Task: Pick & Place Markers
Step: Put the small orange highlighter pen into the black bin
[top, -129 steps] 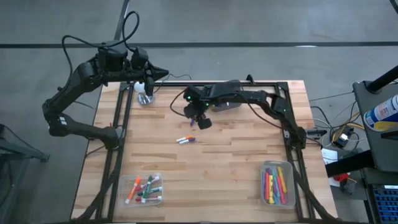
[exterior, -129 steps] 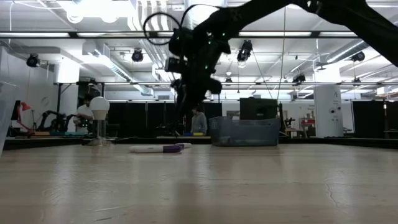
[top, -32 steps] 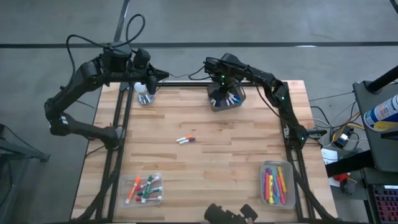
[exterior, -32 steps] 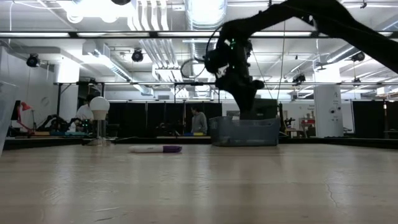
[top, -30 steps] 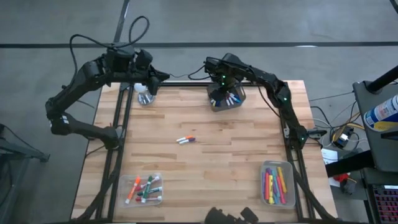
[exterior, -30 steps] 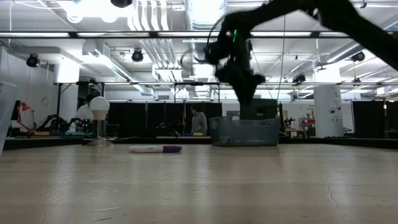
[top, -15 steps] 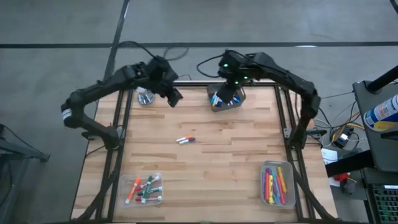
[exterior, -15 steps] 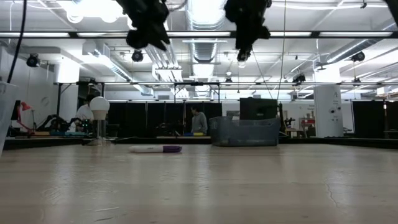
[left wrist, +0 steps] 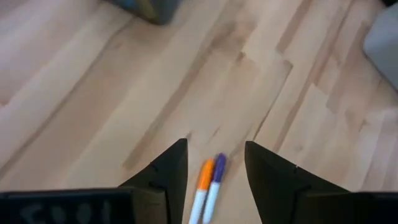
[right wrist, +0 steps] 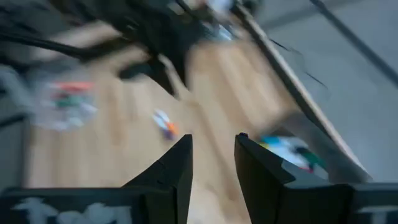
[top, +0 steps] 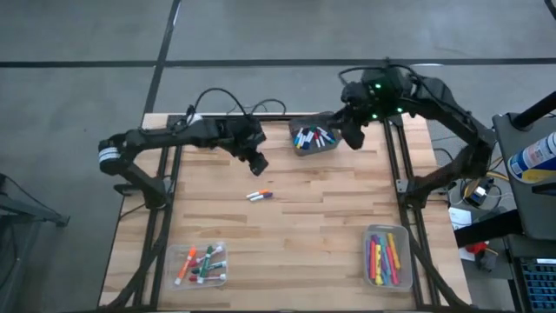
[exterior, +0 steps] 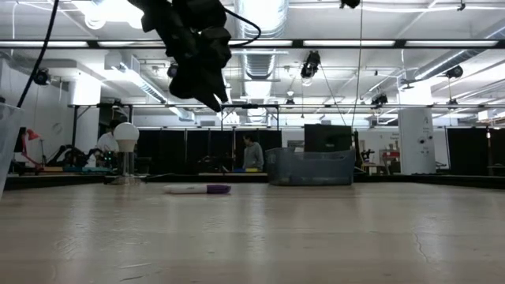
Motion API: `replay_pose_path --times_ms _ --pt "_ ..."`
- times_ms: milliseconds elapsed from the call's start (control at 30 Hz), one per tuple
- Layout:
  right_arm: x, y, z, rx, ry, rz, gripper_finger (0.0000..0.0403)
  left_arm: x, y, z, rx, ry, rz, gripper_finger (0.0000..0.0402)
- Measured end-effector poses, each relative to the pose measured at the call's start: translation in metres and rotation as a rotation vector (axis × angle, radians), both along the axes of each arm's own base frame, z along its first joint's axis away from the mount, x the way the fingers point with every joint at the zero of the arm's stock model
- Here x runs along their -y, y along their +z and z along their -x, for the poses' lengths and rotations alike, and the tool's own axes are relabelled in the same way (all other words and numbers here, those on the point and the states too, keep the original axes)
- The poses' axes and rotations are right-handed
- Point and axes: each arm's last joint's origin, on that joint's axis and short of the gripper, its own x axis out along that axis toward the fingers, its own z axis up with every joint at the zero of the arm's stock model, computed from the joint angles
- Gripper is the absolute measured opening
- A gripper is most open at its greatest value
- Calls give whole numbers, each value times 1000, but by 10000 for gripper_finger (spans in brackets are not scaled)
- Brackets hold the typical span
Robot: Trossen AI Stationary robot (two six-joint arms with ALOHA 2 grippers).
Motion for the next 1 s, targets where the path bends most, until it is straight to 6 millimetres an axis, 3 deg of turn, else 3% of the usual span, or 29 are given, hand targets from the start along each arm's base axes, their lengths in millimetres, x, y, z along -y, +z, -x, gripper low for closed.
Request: replay_pose_path --times_ms 133,233,433,633,867,1000 --pt "-10 -13 5 191 247 -76 117 13 -11 -5 35 -37 -7 151" --pt "-20 -38 16 244 427 -135 120 20 -13 -8 49 -47 -15 151" --pt "-29 -104 39 119 416 -96 119 28 -15 -11 56 -55 -18 151" --pt "-31 -160 57 121 220 -79 110 31 -22 -10 28 -42 -44 151" --pt "-44 -197 78 346 380 105 109 31 -35 -14 -14 -7 -8 151" --pt "-47 -218 86 402 335 70 112 32 -46 -20 -48 -18 -2 151"
